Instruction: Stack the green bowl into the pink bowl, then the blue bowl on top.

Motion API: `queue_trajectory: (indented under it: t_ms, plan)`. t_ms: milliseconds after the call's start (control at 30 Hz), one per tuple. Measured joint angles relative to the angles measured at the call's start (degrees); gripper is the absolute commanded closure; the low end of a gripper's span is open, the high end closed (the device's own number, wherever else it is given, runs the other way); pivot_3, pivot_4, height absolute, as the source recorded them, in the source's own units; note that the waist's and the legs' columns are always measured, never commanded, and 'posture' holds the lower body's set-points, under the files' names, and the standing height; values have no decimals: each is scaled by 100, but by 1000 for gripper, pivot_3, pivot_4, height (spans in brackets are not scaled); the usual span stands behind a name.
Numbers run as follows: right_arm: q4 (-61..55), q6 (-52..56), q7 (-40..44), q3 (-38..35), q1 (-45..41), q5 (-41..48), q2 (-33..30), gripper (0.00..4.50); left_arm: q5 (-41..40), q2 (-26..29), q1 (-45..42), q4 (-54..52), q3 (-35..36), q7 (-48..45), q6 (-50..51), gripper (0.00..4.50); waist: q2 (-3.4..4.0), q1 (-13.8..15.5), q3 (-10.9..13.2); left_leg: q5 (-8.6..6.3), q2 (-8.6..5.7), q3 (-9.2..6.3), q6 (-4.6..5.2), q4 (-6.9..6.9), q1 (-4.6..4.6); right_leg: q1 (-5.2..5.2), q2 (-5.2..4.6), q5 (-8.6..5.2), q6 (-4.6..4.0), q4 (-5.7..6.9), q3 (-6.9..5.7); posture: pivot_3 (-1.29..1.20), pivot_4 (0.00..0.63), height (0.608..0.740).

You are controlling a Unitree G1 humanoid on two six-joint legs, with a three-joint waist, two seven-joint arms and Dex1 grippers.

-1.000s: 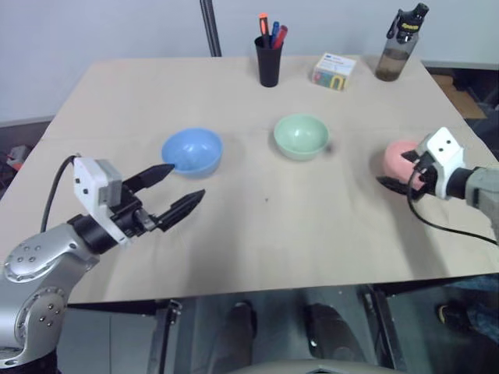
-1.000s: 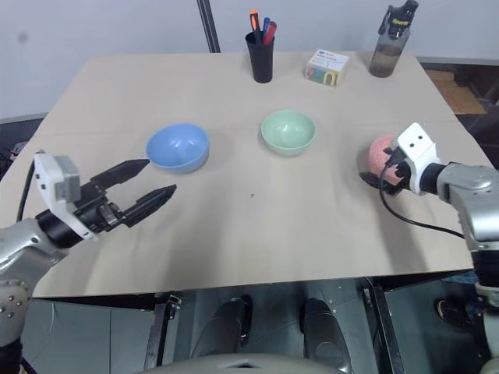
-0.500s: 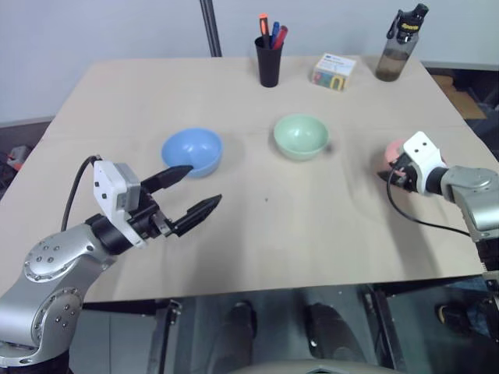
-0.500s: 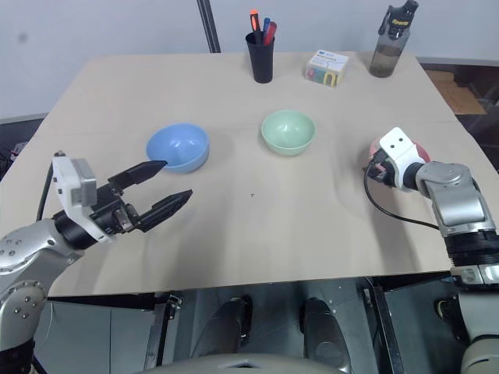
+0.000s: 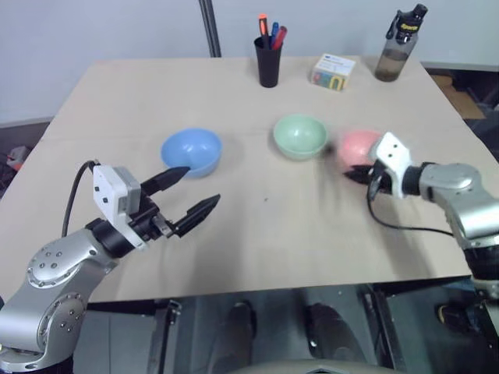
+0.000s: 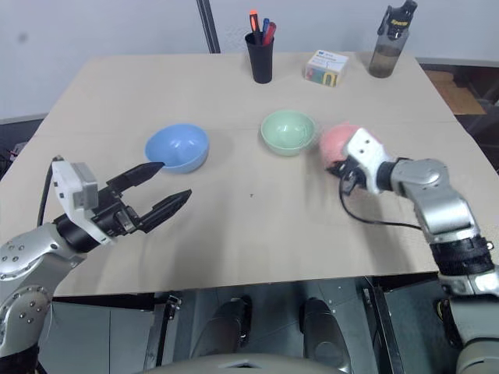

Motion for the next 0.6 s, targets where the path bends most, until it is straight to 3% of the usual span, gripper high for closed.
queue_trajectory:
  t_ms: [167, 267, 533, 600]
  plan:
    - [-598, 134, 135, 658, 71, 71, 314, 4381, 6, 3, 16, -2, 3, 9, -10, 0, -13, -12, -9, 0, 0, 1, 0, 18, 9, 8, 0, -2, 3, 9, 0, 0, 150, 740]
    - [-481, 132, 118, 889, -102, -36, 561, 3492, 5, 3, 40, -7, 4, 14, -10, 0, -20, -22, -13, 0, 2, 2, -1, 20, 10, 8, 0, -2, 3, 9, 0, 0, 150, 740]
    - [-314, 136, 212, 1149, -271, -9, 735, 48, -61, 7, 135, -220, 25, 97, 0, 0, -19, 0, -13, -1, 0, 1, -1, 19, -1, 0, -1, 8, -12, 7, 0, 0, 150, 740]
    - [-312, 232, 317, 855, -411, 270, 720, 48, -168, 10, 190, -273, 50, 90, 14, 0, -18, -2, -12, -1, 1, 1, -1, 19, 1, 0, 0, -1, 1, 11, 0, 0, 150, 740]
